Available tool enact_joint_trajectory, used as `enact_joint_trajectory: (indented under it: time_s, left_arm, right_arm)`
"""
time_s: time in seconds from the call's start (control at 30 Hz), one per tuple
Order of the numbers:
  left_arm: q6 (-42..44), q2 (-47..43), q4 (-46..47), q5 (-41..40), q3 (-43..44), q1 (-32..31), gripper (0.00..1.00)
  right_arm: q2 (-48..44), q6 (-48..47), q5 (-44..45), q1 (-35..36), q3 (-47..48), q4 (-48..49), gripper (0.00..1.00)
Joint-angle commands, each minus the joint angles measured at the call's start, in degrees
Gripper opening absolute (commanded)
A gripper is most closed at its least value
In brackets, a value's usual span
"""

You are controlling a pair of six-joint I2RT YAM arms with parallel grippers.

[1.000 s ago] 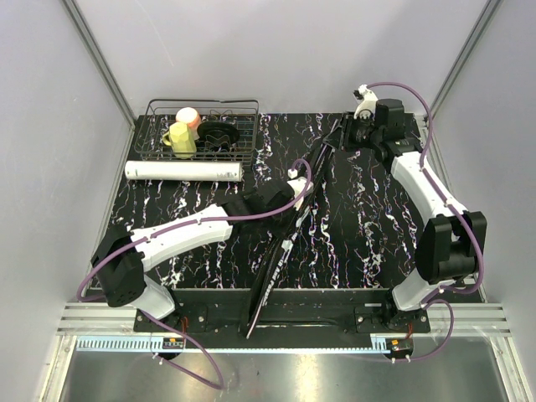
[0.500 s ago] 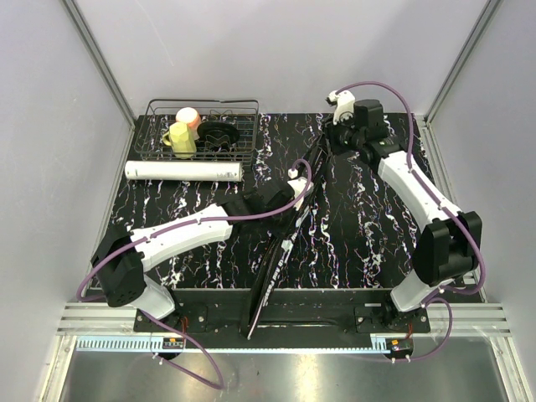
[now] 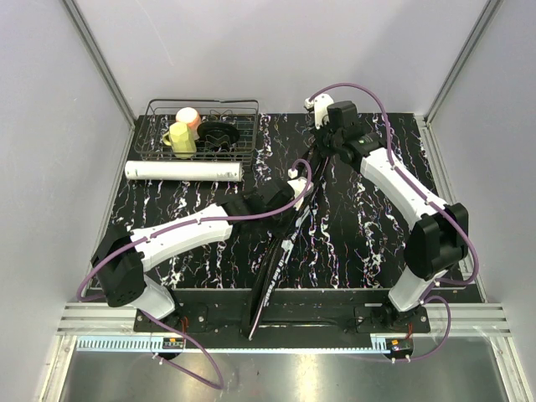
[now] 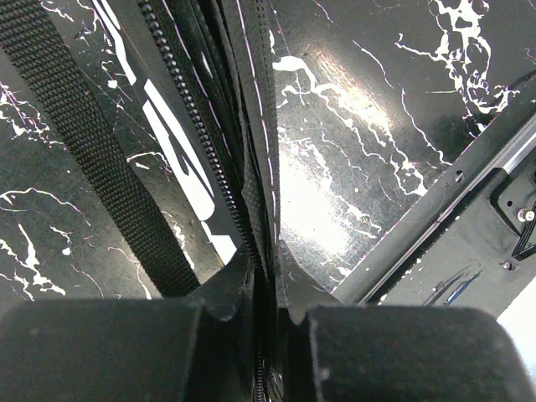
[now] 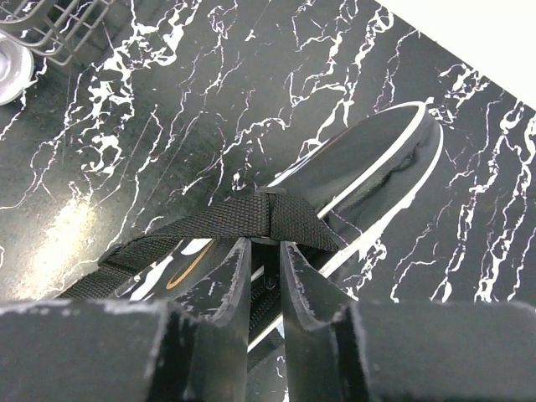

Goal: Pack up the badminton gear

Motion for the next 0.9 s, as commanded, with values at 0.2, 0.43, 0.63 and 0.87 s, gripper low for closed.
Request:
enact_joint_trajectory:
  time_s: [0.2, 0.43, 0.63, 0.87]
  left_arm:
    - [0.76, -1.60, 2.21, 0.92, 2.55, -0.81, 0.00]
    - [0.67, -0.72, 2.83, -0.22, 2.29, -0.73, 0.00]
    - [0.76, 0.16, 2.74, -0.31, 2.99, -0.46, 0.00]
    - [0.41, -1.06, 2.83, -0.13, 3.08, 0.06, 0.00]
  right_arm:
    - [0.09, 1.80, 4.03, 0.25, 3.68, -4.01, 0.00]
    - [-4.92, 7.68, -0.97, 0.25, 1.14, -2.87, 0.00]
    - [-12.39, 22.09, -12.38, 0.34, -6.59, 0.73, 0.00]
    - [-20.56, 39.47, -23.91, 0.34, -19.15, 10.19, 0.00]
